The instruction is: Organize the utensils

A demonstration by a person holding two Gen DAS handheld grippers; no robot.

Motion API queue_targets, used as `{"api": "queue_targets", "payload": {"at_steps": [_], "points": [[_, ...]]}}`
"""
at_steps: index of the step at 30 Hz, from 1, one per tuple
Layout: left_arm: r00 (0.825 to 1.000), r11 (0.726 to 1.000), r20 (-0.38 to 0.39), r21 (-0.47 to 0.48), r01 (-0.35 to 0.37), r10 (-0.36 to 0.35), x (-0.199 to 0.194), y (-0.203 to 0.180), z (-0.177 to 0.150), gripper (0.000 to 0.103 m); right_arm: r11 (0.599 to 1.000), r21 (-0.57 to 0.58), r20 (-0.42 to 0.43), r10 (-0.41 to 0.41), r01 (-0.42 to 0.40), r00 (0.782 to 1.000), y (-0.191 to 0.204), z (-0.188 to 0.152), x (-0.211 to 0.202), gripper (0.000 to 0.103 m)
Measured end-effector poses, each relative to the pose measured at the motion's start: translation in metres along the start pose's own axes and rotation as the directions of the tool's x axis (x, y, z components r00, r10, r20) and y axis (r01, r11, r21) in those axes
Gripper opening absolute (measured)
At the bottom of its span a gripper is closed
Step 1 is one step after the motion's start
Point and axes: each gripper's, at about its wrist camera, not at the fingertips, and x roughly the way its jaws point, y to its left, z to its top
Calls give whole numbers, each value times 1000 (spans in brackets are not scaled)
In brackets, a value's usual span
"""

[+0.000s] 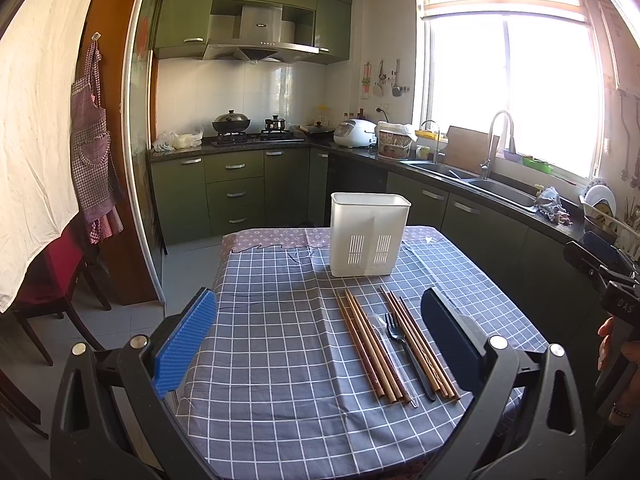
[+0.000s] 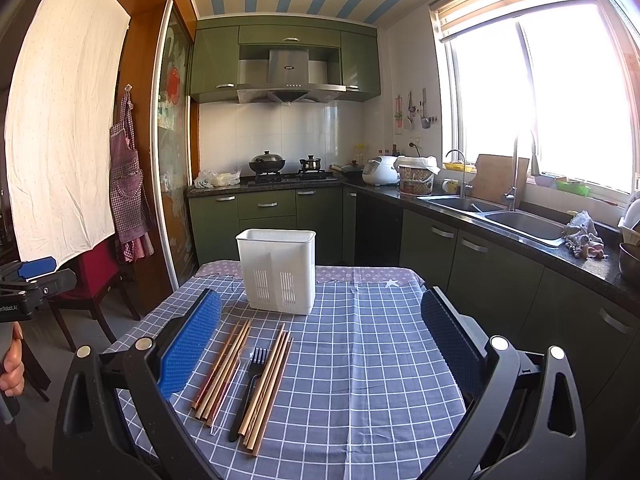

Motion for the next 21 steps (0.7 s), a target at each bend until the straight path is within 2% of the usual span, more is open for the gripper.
{"api": "queue_targets", "payload": {"at_steps": [21], "points": [[1000, 1000, -6, -1, 1, -1, 2, 1, 1, 97, 1000, 0, -6, 2, -2, 1000, -1, -2, 0, 99]]}}
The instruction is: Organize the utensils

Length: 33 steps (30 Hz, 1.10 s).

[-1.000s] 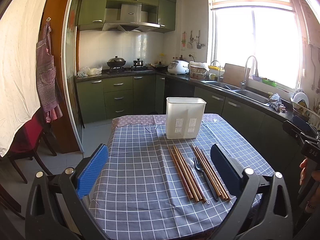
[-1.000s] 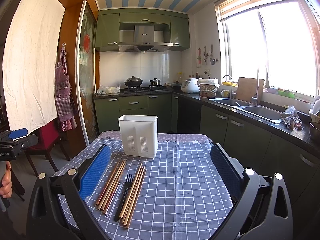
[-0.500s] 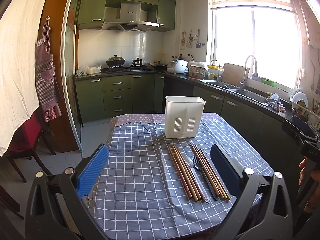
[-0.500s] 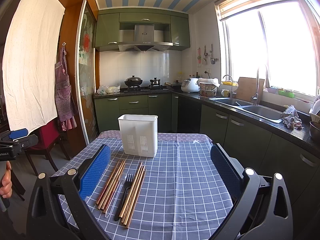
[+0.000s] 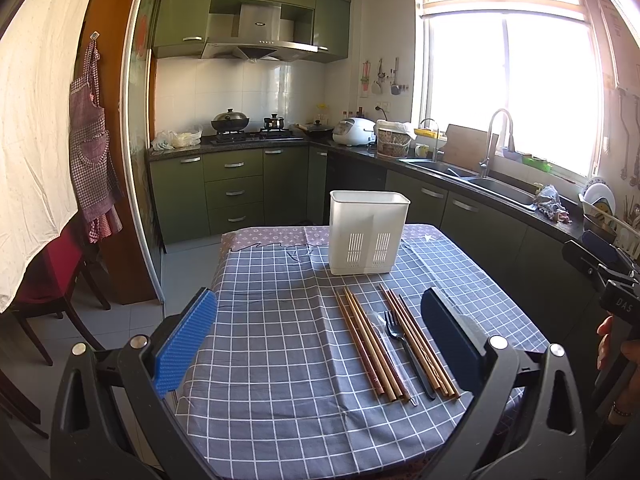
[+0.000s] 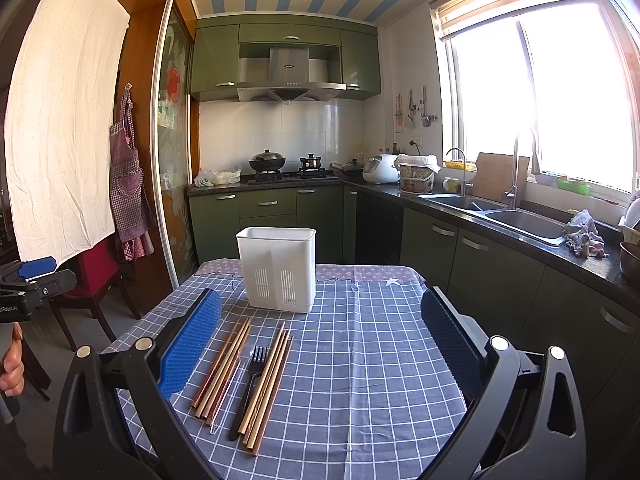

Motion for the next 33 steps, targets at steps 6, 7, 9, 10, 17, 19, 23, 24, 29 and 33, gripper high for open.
{"api": "queue_targets", "payload": {"at_steps": [6, 7, 9, 10, 17, 19, 23, 24, 29, 33], "points": [[1000, 1000, -1, 0, 1, -1, 1, 0, 0, 97, 1000, 0, -1, 1, -1, 1000, 0, 0, 0, 99], [1000, 1000, -1, 0, 1, -1, 1, 0, 0, 97, 1000, 0, -1, 0, 0, 1000, 0, 0, 0, 99], [1000, 1000, -2, 1, 1, -1, 1, -1, -1, 97, 1000, 1, -2, 1, -1, 1000, 0, -1, 0, 99], [1000, 1000, -2, 1, 1, -1, 1, -1, -1, 97, 1000, 1, -3, 1, -1, 1000, 0, 1, 1, 99], [1000, 1000, -4, 0, 3, -3, 1, -1, -1, 97, 1000, 0, -6, 1, -1, 1000, 0, 0, 3, 99], [1000, 1000, -4, 1, 3, -3, 2, -1, -2, 97, 1000, 0, -8, 0, 0, 1000, 0, 0, 3, 99], [1000, 1000, -7, 3, 5, -5, 3, -1, -3, 97, 1000, 1, -14, 0, 0, 1000, -1, -1, 4, 99], [1000, 1000, -9, 3, 5, -5, 4, -1, -3, 97, 1000, 0, -15, 0, 0, 1000, -1, 0, 5, 99], [1000, 1000, -25, 6, 8, -8, 11, -1, -2, 97, 1000, 0, -31, 1, -1, 1000, -2, 0, 10, 99], [998, 1000, -54, 5, 21, -20, 21, -1, 0, 97, 1000, -2, -63, 1, -1, 998, -6, 1, 20, 99]]}}
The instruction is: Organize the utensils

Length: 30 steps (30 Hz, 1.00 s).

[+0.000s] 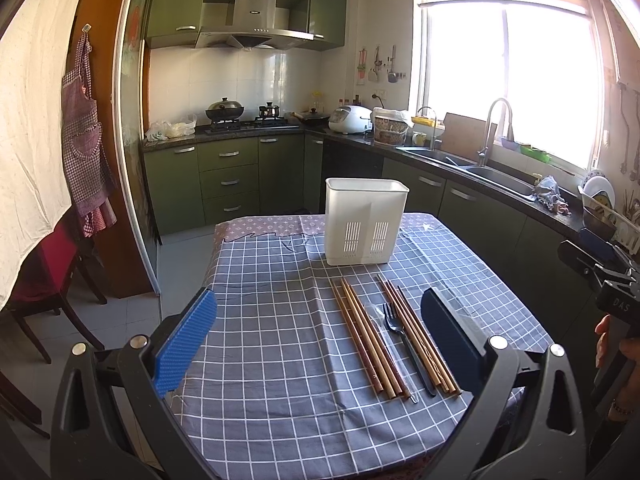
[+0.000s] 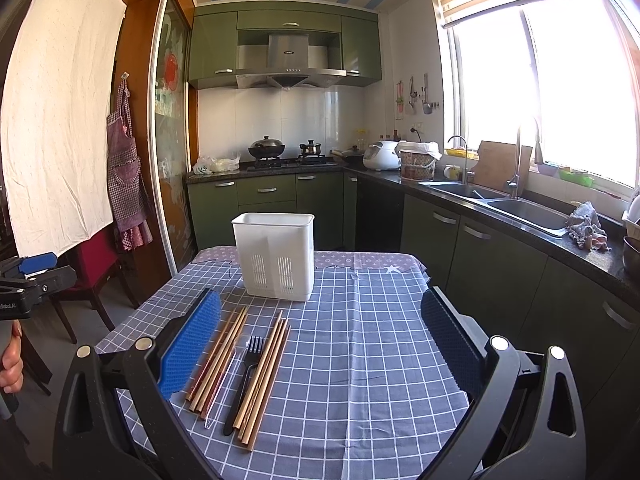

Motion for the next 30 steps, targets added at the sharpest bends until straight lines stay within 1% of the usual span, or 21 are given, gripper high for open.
{"api": "queue_targets", "payload": {"at_steps": [2, 5, 7, 9, 11, 13, 15, 16, 17, 18, 19, 20, 21, 22, 24, 25, 26, 30], "points": [[1000, 1000, -24, -1, 11, -11, 8, 1, 2, 97, 1000, -9, -23, -1, 1, 1000, -1, 1, 7, 99], [996, 1000, -84, -11, 28, -29, 27, 2, 8, 97, 1000, -21, -66, 5, -7, 998, -4, 4, 20, 99], [987, 999, -155, -24, 34, -38, 47, 2, 12, 97, 1000, -27, -106, -7, 4, 994, -7, 6, 33, 99], [970, 998, -240, -41, 38, -46, 71, 1, 15, 97, 999, -38, -160, -1, -5, 987, -10, 6, 51, 99], [938, 997, -341, -59, 44, -61, 100, -2, 15, 97, 999, -45, -230, 18, -29, 973, -12, 4, 71, 99], [899, 995, -428, -74, 68, -94, 129, -8, 12, 97, 998, -51, -297, 32, -49, 954, -13, 2, 91, 99], [849, 992, -514, -85, 93, -124, 156, -18, 6, 96, 996, -58, -346, 50, -74, 937, -13, -3, 109, 99], [823, 990, -551, -92, 105, -139, 168, -24, 3, 92, 995, -61, -370, 47, -75, 928, -13, -5, 117, 99], [798, 989, -585, -92, 115, -147, 180, -31, 1, 84, 995, -63, -386, 44, -74, 922, -14, -7, 124, 99], [775, 989, -615, -86, 117, -145, 190, -38, -2, 79, 995, -68, -396, 43, -76, 917, -15, -9, 129, 99], [756, 990, -639, -80, 118, -142, 198, -43, -5, 69, 995, -70, -405, 41, -75, 913, -15, -11, 133, 98], [737, 990, -660, -74, 124, -142, 206, -50, -7, 66, 995, -67, -413, 40, -74, 910, -16, -12, 136, 97], [719, 989, -680, -72, 129, -143, 212, -55, -9, 65, 996, -59, -424, 41, -73, 905, -18, -14, 139, 94], [707, 990, -694, -69, 126, -138, 216, -59, -11, 65, 996, -48, -432, 44, -72, 901, -21, -16, 143, 93], [696, 990, -707, -50, 133, -129, 221, -70, -12, 64, 997, -34, -444, 47, -70, 895, -25, -18, 146, 93], [690, 990, -713, -40, 134, -122, 226, -75, -11, 61, 997, -33, -446, 45, -67, 894, -26, -19, 148, 92], [684, 991, -720, -43, 129, -120, 229, -76, -11, 54, 997, -34, -448, 43, -65, 893, -27, -20, 149, 91], [670, 993, -735, -44, 112, -109, 243, -84, -12, 44, 997, -32, -454, 51, -73, 890, -27, -24, 147, 91]]}}
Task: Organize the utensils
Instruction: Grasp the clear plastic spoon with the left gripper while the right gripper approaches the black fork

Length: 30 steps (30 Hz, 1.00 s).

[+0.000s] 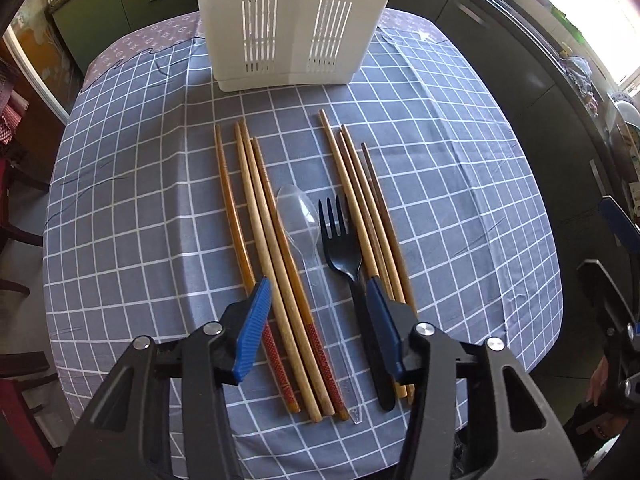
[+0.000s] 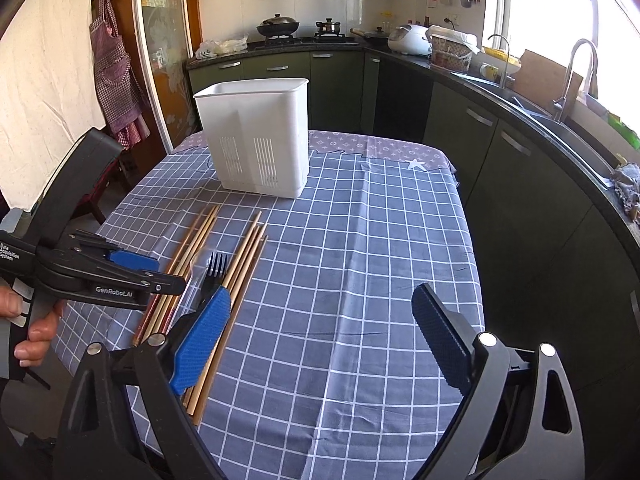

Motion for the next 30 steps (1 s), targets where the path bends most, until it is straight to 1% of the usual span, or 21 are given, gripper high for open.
{"api": "queue_targets", "payload": {"at_steps": [1, 2, 4, 8, 10, 13, 18, 21, 24, 27, 30], "points": [[1000, 1000, -6, -3, 1, -1, 3, -1, 2, 37, 1000, -3, 0, 1, -1, 1000, 1, 0, 0, 91], [1000, 1000, -16, -4, -1, 1, 7, -3, 3, 28, 1000, -5, 1, 3, -3, 1000, 1, -1, 0, 91], [999, 1000, -35, -2, -9, 9, 14, -6, 6, 18, 1000, -6, 5, 7, -7, 1000, 1, -2, -1, 91], [997, 999, -60, -10, -45, 44, 26, -9, 9, 11, 1000, 0, 12, 14, -14, 1000, -1, -2, -3, 91], [996, 998, -73, -24, -62, 60, 31, -7, 10, 11, 1000, 2, 16, 17, -17, 1000, -3, -2, -4, 91], [993, 995, -67, -25, -95, 93, 34, -8, 11, 11, 1000, 6, 19, 24, -24, 1000, -5, -3, -5, 91], [990, 994, -90, -24, -110, 108, 42, -6, 9, 11, 1000, 10, 16, 30, -30, 999, -7, -5, -4, 91], [988, 992, -88, -25, -127, 125, 46, -9, 9, 11, 999, 9, 13, 31, -31, 999, -7, -5, -3, 91], [987, 989, -71, -17, -144, 142, 49, -14, 11, 11, 1000, 4, 7, 28, -28, 1000, -6, -6, -2, 91], [989, 990, -58, -14, -138, 137, 49, -15, 11, 10, 1000, -8, -12, 23, -23, 1000, -5, -5, 1, 91], [994, 994, -39, -33, -108, 107, 44, -9, 11, 9, 999, -23, -57, 29, -31, 998, -2, -5, 7, 91]]}}
